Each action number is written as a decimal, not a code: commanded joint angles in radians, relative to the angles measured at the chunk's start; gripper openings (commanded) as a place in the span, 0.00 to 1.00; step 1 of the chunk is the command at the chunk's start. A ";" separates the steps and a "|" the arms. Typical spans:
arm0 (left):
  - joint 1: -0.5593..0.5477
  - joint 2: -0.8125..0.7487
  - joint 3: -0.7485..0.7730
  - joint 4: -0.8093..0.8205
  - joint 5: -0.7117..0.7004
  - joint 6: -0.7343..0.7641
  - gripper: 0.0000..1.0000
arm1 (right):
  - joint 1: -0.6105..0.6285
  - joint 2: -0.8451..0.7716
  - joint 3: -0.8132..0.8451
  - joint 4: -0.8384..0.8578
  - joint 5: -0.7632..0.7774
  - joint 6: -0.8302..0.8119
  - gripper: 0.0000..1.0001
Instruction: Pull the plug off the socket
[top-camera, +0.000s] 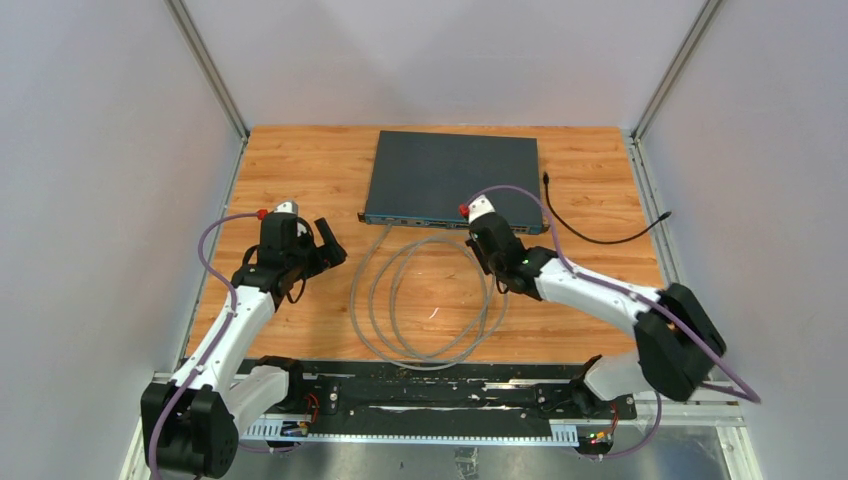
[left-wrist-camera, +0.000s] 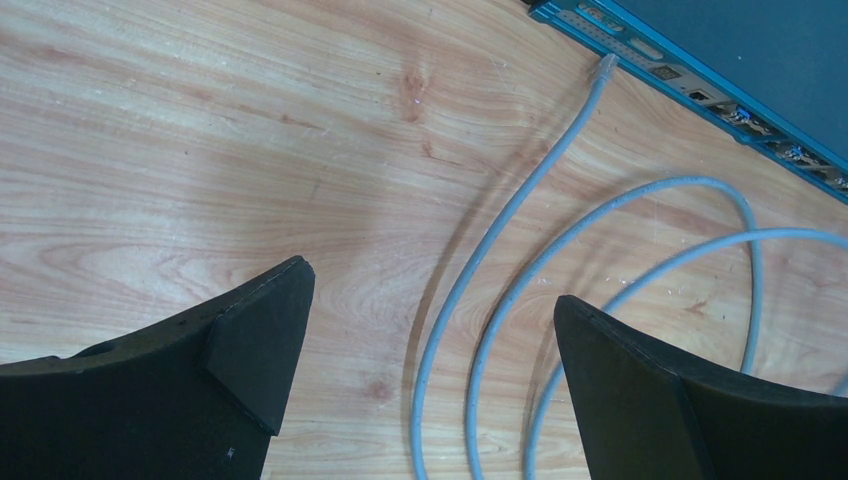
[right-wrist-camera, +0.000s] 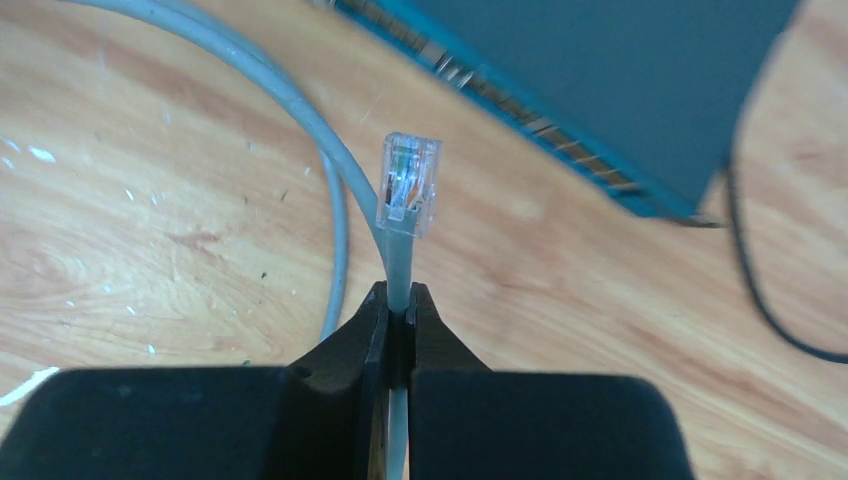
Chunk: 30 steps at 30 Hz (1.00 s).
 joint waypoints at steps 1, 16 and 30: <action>-0.003 -0.018 -0.004 0.009 0.008 0.005 1.00 | 0.041 -0.178 -0.002 -0.031 0.216 -0.082 0.00; -0.003 0.018 0.020 0.051 0.052 0.009 1.00 | 0.020 -0.559 0.275 -0.074 0.697 -0.390 0.00; -0.002 0.065 0.027 0.109 0.147 -0.003 1.00 | -0.353 -0.507 0.716 0.037 0.612 -0.786 0.00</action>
